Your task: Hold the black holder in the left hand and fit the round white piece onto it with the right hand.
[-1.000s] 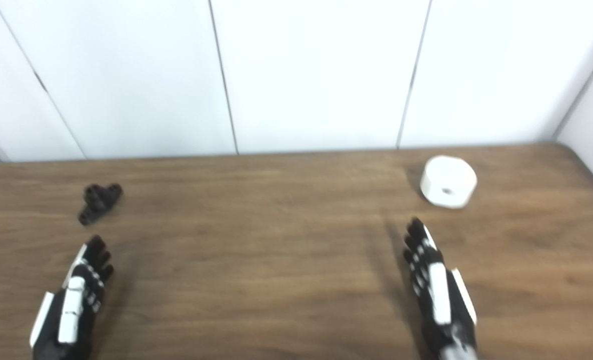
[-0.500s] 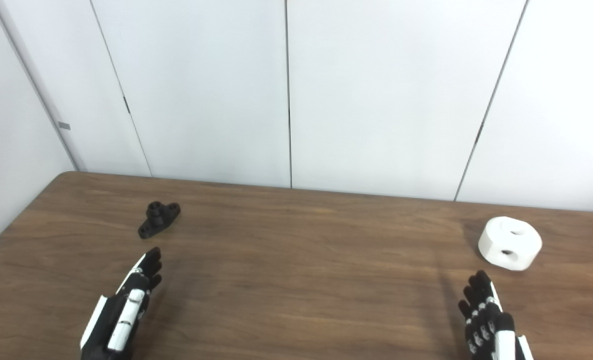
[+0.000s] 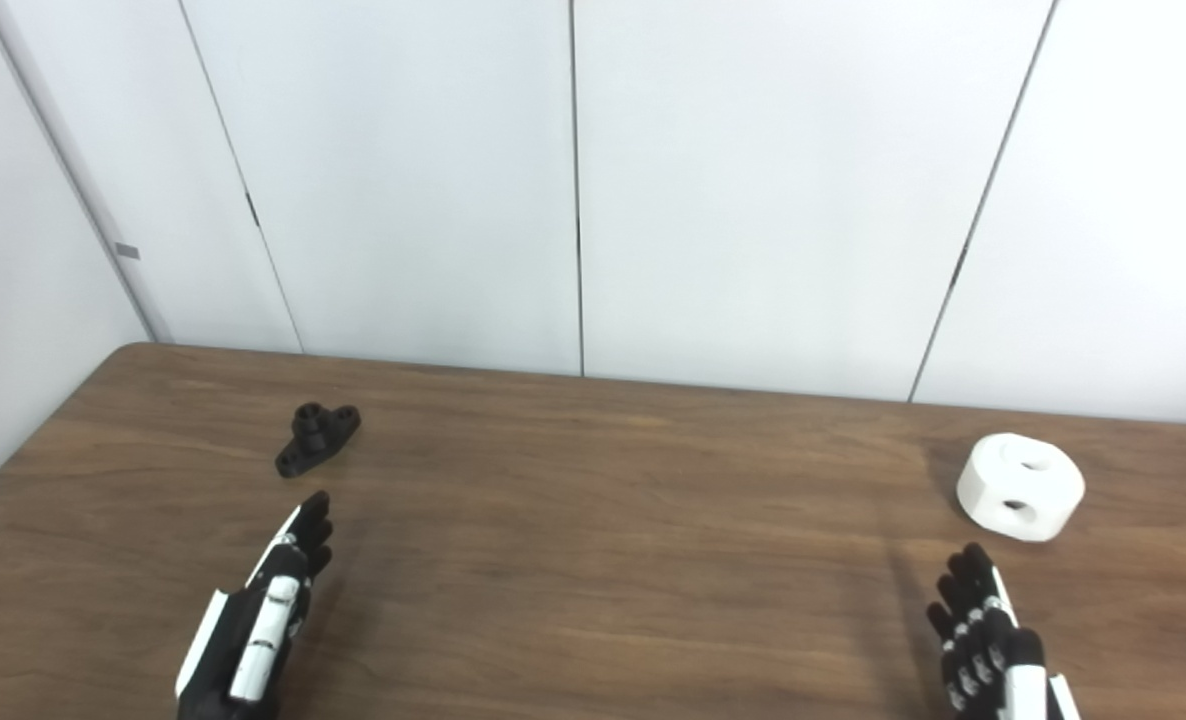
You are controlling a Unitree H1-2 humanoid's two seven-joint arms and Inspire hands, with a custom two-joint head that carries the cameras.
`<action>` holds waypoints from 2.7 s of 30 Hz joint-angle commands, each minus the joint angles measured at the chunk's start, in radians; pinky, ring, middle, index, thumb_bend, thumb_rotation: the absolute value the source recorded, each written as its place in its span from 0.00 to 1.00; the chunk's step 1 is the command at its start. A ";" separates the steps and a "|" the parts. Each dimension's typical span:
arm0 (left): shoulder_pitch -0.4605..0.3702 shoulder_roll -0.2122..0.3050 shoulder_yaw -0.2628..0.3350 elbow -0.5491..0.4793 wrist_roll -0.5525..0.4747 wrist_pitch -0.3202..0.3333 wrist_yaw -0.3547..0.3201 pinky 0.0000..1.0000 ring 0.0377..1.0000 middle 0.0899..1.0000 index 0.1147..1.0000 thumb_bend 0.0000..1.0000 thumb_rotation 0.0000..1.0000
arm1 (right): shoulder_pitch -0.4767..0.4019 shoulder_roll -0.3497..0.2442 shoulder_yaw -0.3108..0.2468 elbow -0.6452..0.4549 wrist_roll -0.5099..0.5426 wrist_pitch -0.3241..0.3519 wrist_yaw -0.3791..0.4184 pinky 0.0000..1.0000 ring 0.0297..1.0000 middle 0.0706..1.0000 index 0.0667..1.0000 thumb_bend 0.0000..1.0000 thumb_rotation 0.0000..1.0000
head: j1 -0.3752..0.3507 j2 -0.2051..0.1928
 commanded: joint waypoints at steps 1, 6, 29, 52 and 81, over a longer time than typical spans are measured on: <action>0.025 -0.053 -0.030 0.028 0.009 -0.004 0.016 1.00 1.00 1.00 0.98 0.48 0.88 | 0.037 -0.011 -0.010 0.048 0.008 -0.014 0.020 1.00 1.00 1.00 1.00 0.55 1.00 | 0.009 0.005; 0.025 -0.058 -0.042 0.022 0.036 -0.003 0.035 1.00 1.00 1.00 0.98 0.47 0.88 | 0.036 -0.019 -0.016 0.048 0.014 -0.010 0.027 1.00 1.00 1.00 1.00 0.57 1.00 | 0.029 0.002; 0.038 -0.056 -0.070 -0.059 0.193 0.048 0.118 1.00 1.00 1.00 0.97 0.54 0.77 | 0.054 -0.029 -0.024 0.034 0.009 -0.007 0.050 1.00 1.00 1.00 1.00 0.58 1.00 | 0.036 -0.009; -0.154 0.132 0.073 -0.237 0.423 0.343 0.129 0.98 1.00 1.00 0.97 0.68 0.56 | 0.056 -0.023 -0.019 0.026 0.014 -0.004 0.051 1.00 1.00 1.00 1.00 0.58 1.00 | 0.034 -0.006; -0.451 0.360 -0.017 0.239 0.691 0.330 0.242 1.00 0.96 0.92 0.83 0.86 0.49 | 0.073 -0.002 -0.004 -0.004 -0.038 0.010 0.033 1.00 1.00 1.00 1.00 0.59 1.00 | 0.017 0.000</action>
